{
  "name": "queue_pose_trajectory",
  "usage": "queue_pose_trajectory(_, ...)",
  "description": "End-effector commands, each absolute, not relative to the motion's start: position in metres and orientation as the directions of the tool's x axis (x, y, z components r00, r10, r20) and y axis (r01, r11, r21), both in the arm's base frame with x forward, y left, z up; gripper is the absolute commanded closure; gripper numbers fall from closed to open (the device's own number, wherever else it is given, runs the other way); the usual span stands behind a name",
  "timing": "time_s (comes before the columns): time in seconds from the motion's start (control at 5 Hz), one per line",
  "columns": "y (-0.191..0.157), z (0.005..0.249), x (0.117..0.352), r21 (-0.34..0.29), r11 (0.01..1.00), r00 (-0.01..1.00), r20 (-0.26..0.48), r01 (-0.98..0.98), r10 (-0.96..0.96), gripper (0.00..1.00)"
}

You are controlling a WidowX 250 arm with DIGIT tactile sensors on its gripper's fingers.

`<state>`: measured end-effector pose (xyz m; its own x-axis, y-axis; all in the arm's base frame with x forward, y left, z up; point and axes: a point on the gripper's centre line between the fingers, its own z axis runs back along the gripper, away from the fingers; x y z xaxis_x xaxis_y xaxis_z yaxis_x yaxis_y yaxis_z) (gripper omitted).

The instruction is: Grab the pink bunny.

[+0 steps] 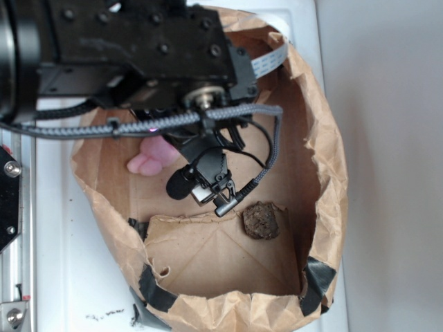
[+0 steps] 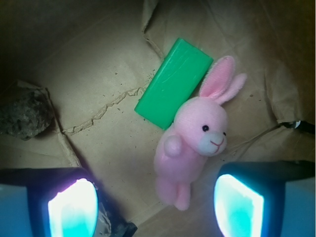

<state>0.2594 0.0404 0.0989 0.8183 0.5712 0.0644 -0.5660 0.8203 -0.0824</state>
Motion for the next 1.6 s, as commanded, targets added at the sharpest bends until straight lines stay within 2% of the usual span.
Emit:
queue_pose_trajectory(0.0, 0.044, 0.111, 0.261, -0.097, 0.823, 0.817, 0.104, -0.560, 0.568, 0.00)
queue_pose_trajectory(0.2, 0.050, 0.085, 0.248, -0.122, 0.792, 0.785, 0.110, -0.598, 0.610, 0.00)
queue_pose_trajectory(0.4, 0.052, 0.062, 0.261, -0.116, 0.787, 0.775, 0.139, -0.606, 0.616, 0.00)
queue_pose_trajectory(0.6, 0.051, 0.040, 0.261, -0.079, 0.783, 0.758, 0.208, -0.617, 0.618, 0.00)
queue_pose_trajectory(0.8, 0.054, 0.032, 0.266, -0.055, 0.777, 0.750, 0.225, -0.628, 0.622, 0.00)
queue_pose_trajectory(1.0, 0.060, 0.019, 0.269, -0.009, 0.770, 0.735, 0.289, -0.638, 0.613, 0.00)
queue_pose_trajectory(1.2, 0.067, 0.012, 0.264, 0.064, 0.751, 0.726, 0.323, -0.657, 0.607, 0.00)
queue_pose_trajectory(1.4, 0.064, 0.011, 0.271, 0.050, 0.724, 0.698, 0.319, -0.688, 0.641, 1.00)
